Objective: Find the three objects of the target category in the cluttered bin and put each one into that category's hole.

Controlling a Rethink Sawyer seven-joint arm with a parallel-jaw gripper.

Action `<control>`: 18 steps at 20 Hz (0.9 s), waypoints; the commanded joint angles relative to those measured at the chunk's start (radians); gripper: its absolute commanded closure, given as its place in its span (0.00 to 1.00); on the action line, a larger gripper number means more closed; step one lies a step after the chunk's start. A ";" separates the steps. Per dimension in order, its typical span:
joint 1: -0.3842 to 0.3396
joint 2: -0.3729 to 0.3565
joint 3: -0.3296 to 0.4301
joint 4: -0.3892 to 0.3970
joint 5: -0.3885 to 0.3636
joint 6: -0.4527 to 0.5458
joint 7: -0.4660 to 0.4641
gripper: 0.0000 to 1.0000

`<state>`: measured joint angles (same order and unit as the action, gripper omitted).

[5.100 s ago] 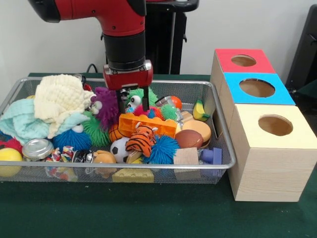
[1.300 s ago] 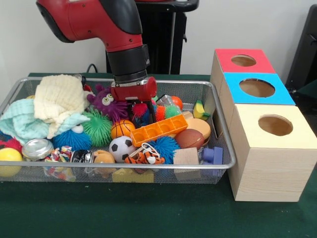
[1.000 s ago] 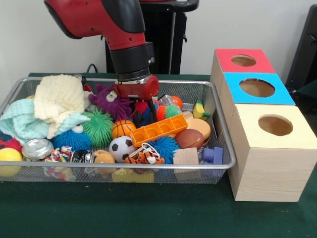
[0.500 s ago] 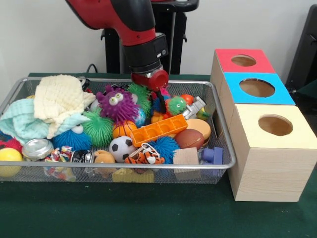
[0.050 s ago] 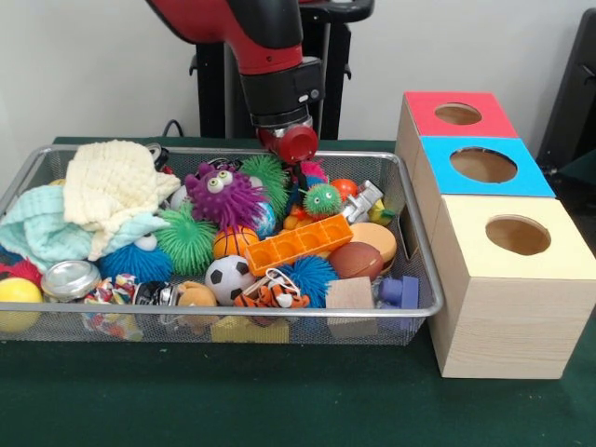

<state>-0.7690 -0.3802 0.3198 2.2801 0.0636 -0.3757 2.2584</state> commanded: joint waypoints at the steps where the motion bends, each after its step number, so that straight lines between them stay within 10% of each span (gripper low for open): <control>1: 0.033 0.131 -0.023 0.138 0.082 0.124 0.256 0.00; 18: 0.041 0.175 -0.076 0.027 0.041 0.161 0.156 0.00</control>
<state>-0.7435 -0.3798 0.3133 2.2821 0.0765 -0.3926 2.2966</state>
